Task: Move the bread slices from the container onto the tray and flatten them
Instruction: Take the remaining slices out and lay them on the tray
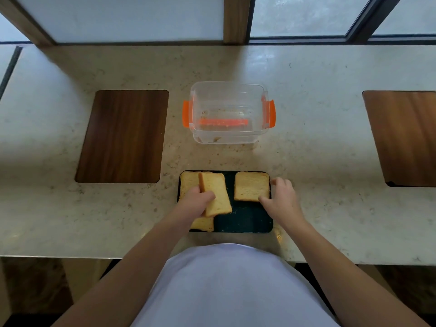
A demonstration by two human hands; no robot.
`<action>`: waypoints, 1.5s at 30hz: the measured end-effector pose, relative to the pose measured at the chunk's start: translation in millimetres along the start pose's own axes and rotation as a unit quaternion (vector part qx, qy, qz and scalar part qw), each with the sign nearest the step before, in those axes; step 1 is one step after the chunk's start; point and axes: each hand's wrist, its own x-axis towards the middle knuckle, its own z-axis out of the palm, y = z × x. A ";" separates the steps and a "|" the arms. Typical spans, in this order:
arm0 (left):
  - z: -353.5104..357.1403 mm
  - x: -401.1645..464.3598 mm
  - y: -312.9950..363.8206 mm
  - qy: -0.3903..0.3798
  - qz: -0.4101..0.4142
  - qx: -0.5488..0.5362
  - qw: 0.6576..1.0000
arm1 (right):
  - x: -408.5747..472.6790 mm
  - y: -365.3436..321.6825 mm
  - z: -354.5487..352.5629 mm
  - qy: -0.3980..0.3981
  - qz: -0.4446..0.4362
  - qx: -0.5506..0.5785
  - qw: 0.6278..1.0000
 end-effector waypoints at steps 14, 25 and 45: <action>-4.7 14.8 21.7 -0.020 0.024 -0.028 0.999 | 22.9 -6.4 4.2 -0.078 -0.179 -0.278 0.941; 2.4 16.0 11.3 -0.035 0.017 -0.018 0.999 | 19.8 -12.3 3.8 -0.080 -0.159 -0.267 0.947; 19.8 8.0 0.1 -0.088 0.092 0.100 0.987 | -44.6 -17.5 -16.9 -0.206 0.096 0.513 0.828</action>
